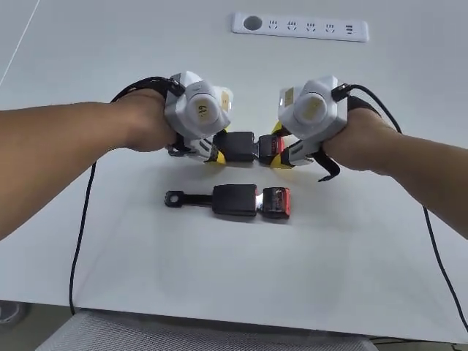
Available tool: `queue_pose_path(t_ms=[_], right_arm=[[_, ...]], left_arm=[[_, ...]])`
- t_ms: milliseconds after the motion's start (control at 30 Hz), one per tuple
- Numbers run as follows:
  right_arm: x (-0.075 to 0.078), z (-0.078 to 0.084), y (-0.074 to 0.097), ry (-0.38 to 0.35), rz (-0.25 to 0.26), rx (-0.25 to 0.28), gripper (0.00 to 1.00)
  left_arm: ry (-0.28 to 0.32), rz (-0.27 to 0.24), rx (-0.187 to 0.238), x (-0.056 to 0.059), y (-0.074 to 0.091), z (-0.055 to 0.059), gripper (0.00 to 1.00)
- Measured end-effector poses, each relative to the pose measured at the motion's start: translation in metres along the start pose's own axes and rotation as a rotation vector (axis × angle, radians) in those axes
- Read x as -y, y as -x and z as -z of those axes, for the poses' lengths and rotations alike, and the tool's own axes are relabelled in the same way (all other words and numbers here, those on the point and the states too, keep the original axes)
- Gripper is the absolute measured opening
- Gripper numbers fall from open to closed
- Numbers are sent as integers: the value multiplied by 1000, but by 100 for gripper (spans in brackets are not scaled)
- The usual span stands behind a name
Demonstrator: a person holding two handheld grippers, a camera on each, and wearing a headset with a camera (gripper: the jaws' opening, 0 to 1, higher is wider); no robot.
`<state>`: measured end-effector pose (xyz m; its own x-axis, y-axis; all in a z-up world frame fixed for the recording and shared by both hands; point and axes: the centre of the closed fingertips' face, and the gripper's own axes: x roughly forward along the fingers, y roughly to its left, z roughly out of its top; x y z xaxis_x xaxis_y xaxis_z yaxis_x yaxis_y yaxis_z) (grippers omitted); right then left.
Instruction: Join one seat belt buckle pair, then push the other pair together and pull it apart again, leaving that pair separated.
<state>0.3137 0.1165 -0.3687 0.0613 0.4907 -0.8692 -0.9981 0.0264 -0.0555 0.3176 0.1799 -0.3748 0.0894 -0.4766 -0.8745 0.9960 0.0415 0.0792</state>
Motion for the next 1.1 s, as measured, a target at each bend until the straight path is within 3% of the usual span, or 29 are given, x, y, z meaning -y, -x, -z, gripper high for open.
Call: queue_pose_path(t_ms=[500,800,1100], right_arm=[[-2,2,3,0,10,10,32],[-2,13,7,-4,16,-6,33],[-3,16,10,7,23,13,34]], left_arm=[[17,-6,-4,2,3,0,31],[20,-11,0,5,6,-2,31],[24,-12,-5,2,5,0,31]])
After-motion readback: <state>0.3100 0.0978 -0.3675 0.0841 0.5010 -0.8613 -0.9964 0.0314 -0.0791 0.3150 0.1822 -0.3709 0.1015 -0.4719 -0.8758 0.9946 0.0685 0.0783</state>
